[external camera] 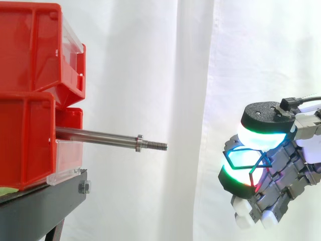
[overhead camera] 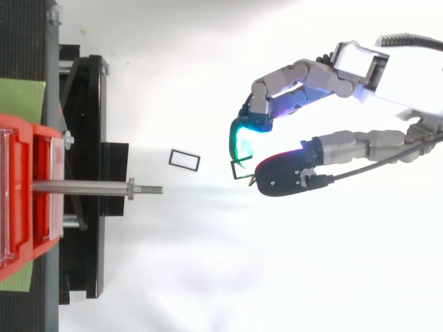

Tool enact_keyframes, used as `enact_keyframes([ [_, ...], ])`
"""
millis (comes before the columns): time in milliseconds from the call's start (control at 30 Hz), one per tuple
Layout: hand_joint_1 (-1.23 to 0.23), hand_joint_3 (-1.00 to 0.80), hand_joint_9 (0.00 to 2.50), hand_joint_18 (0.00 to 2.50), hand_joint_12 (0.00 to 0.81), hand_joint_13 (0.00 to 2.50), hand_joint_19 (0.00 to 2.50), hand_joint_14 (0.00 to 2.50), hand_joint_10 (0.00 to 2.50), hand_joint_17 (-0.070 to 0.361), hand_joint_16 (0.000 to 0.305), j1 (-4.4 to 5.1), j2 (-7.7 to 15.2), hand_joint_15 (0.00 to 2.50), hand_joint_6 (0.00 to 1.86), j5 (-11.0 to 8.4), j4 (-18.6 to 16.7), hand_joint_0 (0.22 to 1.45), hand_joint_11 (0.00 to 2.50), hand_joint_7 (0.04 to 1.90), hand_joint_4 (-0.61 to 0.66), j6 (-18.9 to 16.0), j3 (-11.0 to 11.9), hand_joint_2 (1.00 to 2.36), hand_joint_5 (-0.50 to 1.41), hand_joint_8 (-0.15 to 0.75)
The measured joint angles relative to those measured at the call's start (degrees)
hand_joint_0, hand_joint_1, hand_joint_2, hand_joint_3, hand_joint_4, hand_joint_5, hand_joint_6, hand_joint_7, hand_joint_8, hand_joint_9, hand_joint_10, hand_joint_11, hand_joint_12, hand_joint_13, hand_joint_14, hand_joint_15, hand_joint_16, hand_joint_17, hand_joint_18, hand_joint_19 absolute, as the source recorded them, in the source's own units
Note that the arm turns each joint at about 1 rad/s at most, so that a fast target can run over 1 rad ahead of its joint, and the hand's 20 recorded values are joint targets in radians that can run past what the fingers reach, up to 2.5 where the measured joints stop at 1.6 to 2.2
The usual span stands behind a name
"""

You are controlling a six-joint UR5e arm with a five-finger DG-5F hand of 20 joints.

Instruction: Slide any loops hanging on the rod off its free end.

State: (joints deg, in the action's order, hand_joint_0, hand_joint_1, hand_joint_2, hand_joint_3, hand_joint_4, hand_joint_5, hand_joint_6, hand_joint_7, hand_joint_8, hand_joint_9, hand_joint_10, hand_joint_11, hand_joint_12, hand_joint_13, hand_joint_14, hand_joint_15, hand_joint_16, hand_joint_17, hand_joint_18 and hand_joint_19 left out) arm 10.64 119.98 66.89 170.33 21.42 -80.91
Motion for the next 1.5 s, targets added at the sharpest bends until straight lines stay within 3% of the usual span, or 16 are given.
enact_keyframes([
  [467,-0.67,-0.16,0.78,0.71,0.266,0.73,0.37,0.00,0.01,0.083,0.037,-0.01,0.00,0.12,0.84,-0.01,0.08,0.56,0.41,1.06,0.08,-0.19,0.01,1.03,-0.17,0.263],
  [867,-0.65,-0.16,0.79,0.71,0.264,0.73,0.36,0.00,0.01,0.082,0.036,0.05,-0.21,0.11,0.85,-0.19,0.10,0.57,0.41,1.04,0.05,-0.13,0.00,1.02,-0.17,0.258],
  [933,-0.65,-0.17,0.79,0.71,0.264,0.73,0.36,0.01,0.01,0.082,0.036,0.12,-0.61,0.11,0.85,-0.64,0.21,0.57,0.41,1.04,0.05,0.13,0.01,1.02,-0.17,0.257],
  [1200,-0.66,-0.16,0.79,0.71,0.263,0.73,0.36,0.00,0.01,0.080,0.036,1.17,-3.16,0.11,0.85,-5.49,2.62,0.57,0.41,1.04,0.04,2.13,0.00,1.02,-0.17,0.257],
  [1500,-0.66,-0.17,0.79,0.71,0.261,0.73,0.36,0.00,0.02,0.080,0.035,2.09,-3.42,0.11,0.85,-6.35,2.89,0.57,0.41,1.04,0.05,2.57,-0.03,1.02,-0.17,0.253],
])
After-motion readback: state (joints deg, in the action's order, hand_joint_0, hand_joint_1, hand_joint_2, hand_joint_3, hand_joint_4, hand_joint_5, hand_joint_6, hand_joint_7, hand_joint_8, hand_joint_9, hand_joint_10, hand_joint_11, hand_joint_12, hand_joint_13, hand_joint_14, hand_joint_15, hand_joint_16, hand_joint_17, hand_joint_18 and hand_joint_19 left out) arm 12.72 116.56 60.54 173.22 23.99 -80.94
